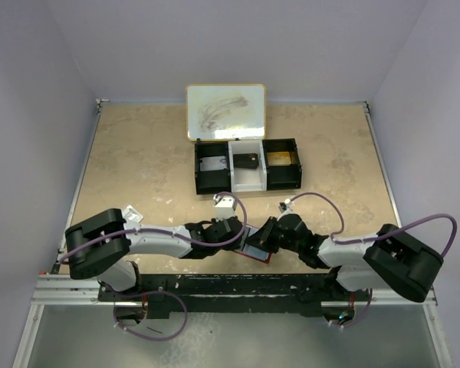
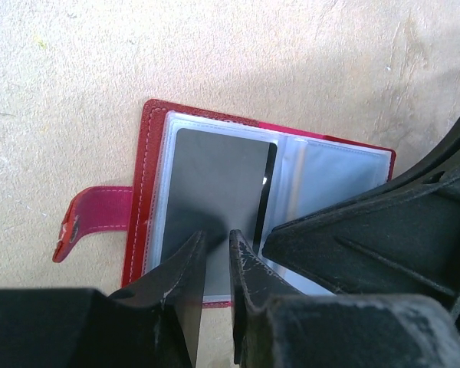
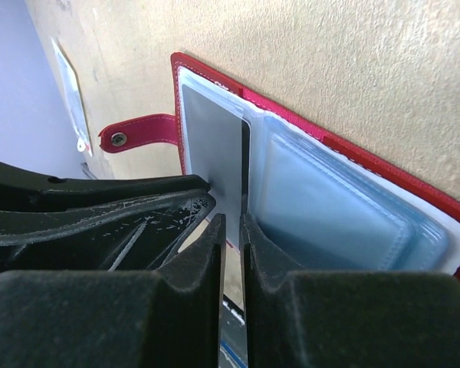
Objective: Take the credit cards out of the card holder
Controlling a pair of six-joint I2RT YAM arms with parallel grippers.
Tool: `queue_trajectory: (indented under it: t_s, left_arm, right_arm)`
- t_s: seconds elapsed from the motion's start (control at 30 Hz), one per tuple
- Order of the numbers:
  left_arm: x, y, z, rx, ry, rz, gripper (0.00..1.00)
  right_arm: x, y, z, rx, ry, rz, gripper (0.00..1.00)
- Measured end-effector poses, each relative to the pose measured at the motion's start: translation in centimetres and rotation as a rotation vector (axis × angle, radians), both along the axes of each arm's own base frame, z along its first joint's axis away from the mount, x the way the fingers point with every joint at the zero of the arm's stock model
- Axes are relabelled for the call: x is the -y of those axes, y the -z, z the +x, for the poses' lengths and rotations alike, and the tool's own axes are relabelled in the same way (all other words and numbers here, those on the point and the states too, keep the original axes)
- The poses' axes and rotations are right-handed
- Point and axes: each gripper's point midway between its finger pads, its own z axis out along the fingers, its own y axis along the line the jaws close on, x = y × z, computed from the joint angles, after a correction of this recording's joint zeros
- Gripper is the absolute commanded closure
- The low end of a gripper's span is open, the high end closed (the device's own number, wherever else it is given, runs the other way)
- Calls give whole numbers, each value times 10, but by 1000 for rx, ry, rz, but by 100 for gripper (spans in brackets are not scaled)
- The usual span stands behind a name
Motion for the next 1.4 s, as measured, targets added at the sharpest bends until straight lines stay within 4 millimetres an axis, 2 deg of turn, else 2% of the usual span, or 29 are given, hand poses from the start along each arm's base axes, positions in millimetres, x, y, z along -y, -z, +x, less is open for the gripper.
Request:
queue_trajectory:
  t_s: [0.17,0.5,0.93,1.17,1.4]
  left_arm:
    - [0,0,0,0,0,2,85]
    - [-1,0,1,2,-3,6,83]
    - [-14,-13,6,43,-32,33,83]
    - [-17,2,4,25,-33,68,85]
    - [-14,2,7,46,-45,81,86]
  right_arm:
    - [1,-1,0,3,1,2,85]
    - [-1,1,3,-22,7,-33,69]
    - [-3,4,4,-37,18,-27,76]
    - [-5,4,5,-42,21,-17,72]
    - [-4,3,5,-53,39,-1,74]
